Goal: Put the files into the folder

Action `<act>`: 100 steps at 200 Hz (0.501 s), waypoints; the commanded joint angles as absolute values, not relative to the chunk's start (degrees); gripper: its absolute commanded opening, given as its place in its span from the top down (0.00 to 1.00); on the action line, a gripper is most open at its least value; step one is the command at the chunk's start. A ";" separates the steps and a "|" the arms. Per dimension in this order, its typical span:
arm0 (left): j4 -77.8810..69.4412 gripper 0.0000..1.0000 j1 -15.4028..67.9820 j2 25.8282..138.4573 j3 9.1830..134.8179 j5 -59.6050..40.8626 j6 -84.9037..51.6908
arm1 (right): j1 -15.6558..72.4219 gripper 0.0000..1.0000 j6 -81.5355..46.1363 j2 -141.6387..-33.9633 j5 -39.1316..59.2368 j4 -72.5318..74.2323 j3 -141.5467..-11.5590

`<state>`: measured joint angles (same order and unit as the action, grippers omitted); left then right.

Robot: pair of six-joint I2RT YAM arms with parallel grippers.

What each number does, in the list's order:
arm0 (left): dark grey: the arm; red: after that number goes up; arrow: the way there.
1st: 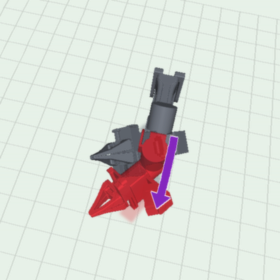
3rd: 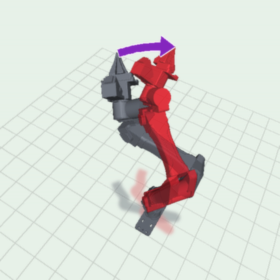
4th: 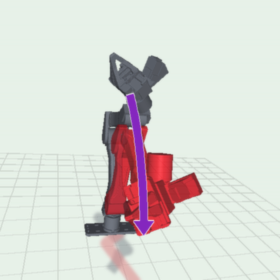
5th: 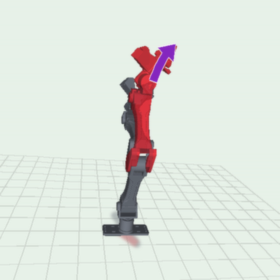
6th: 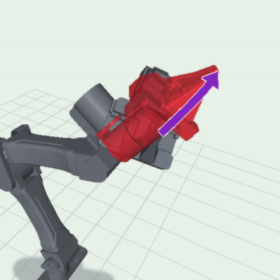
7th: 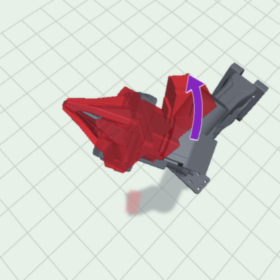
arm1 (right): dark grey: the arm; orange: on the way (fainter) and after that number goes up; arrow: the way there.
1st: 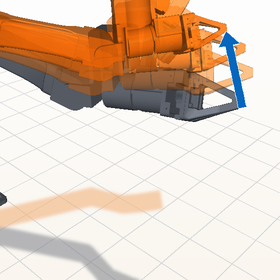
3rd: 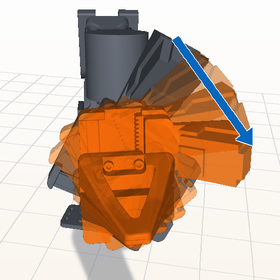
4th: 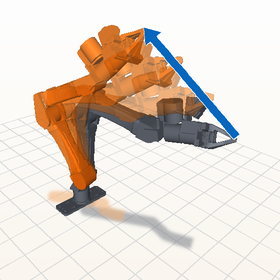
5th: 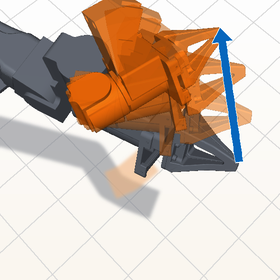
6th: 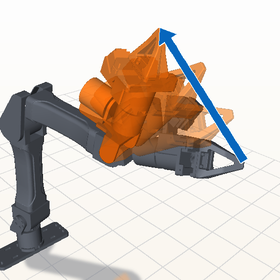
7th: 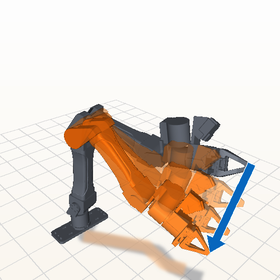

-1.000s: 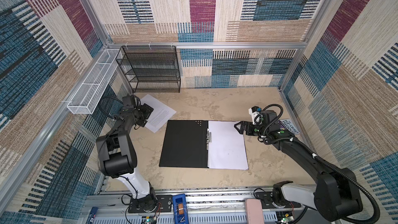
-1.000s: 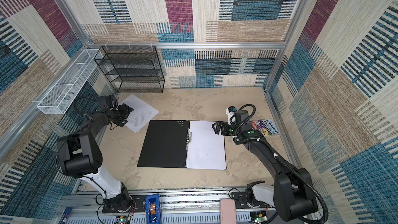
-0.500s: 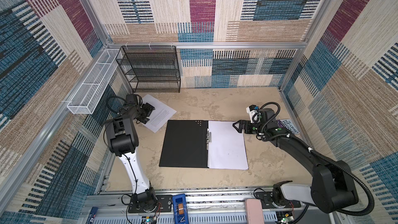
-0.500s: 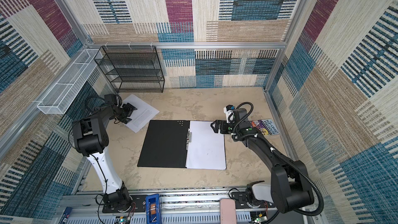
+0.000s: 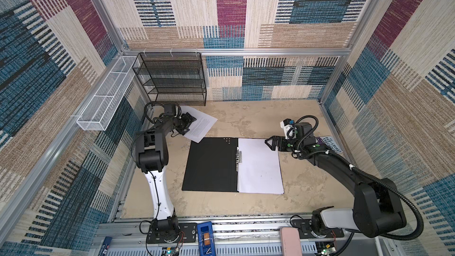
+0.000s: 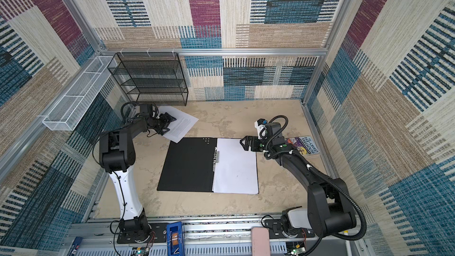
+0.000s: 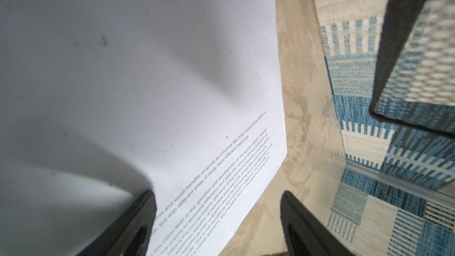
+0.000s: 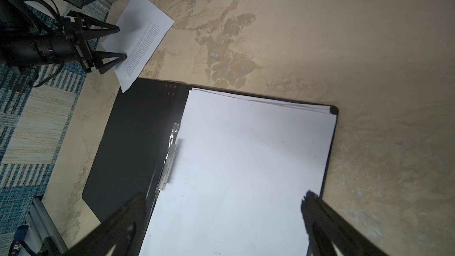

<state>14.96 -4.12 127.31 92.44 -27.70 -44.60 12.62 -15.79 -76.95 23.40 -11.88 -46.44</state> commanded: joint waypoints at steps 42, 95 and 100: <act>21.00 0.19 5.34 133.40 96.93 -29.55 -47.64 | 12.56 0.00 -17.79 -77.77 23.09 -9.73 -47.44; 22.36 0.19 9.58 133.57 96.46 -32.17 -46.18 | 11.95 0.00 -18.28 -89.43 22.39 -10.67 -57.96; 22.37 0.19 9.58 133.33 96.02 -32.53 -46.19 | 12.00 0.00 -18.43 -90.86 22.72 -10.72 -59.35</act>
